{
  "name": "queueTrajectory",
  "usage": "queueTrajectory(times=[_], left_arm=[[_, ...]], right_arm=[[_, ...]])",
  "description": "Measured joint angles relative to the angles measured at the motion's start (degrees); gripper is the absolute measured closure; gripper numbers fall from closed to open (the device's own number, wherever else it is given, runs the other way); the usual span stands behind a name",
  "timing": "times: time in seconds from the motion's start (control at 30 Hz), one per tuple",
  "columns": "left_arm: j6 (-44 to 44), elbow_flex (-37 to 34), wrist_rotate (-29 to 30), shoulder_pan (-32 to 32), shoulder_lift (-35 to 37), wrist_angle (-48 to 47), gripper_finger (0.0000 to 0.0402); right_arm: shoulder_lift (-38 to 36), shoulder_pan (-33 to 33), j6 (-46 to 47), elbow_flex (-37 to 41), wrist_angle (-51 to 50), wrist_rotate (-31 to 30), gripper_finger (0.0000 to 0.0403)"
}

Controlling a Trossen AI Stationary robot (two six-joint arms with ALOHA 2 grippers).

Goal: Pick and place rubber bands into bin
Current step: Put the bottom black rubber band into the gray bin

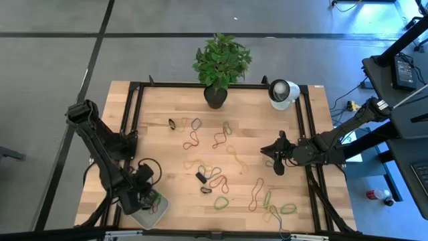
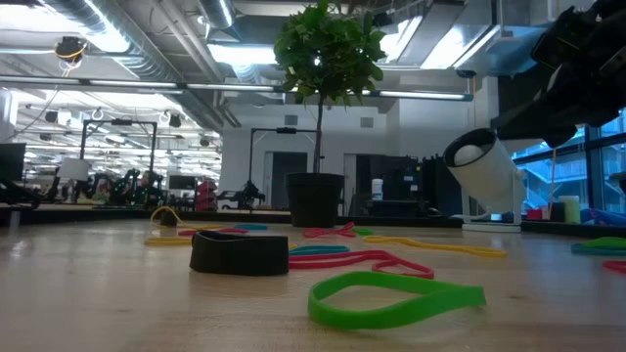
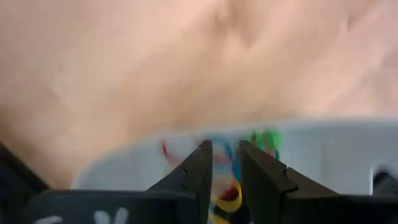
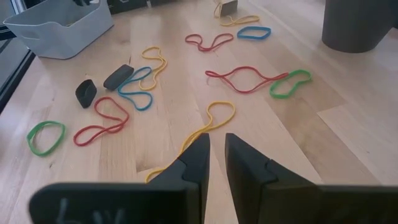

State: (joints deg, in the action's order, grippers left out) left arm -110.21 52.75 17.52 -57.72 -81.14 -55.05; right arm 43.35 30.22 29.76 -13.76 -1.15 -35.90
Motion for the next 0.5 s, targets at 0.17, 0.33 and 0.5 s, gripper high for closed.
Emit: queueTrajectory(times=[0.17, 0.33, 0.5], left_arm=[[10.1, 0.0, 5.1, 5.4, 0.0, -0.5, 0.0351], [28.9, 0.0, 7.0, 12.9, 0.0, 3.4, 0.0383], [47.8, 0.0, 6.2, 20.8, 0.0, 13.1, 0.0398]], right_arm=[[0.0, 0.0, 0.0, 0.0, 0.1, 0.0, 0.0348], [0.0, 0.0, 0.0, 0.0, 0.4, 0.0, 0.0348], [0.0, 0.0, -0.2, 0.0, 0.7, 0.0, 0.0348]])
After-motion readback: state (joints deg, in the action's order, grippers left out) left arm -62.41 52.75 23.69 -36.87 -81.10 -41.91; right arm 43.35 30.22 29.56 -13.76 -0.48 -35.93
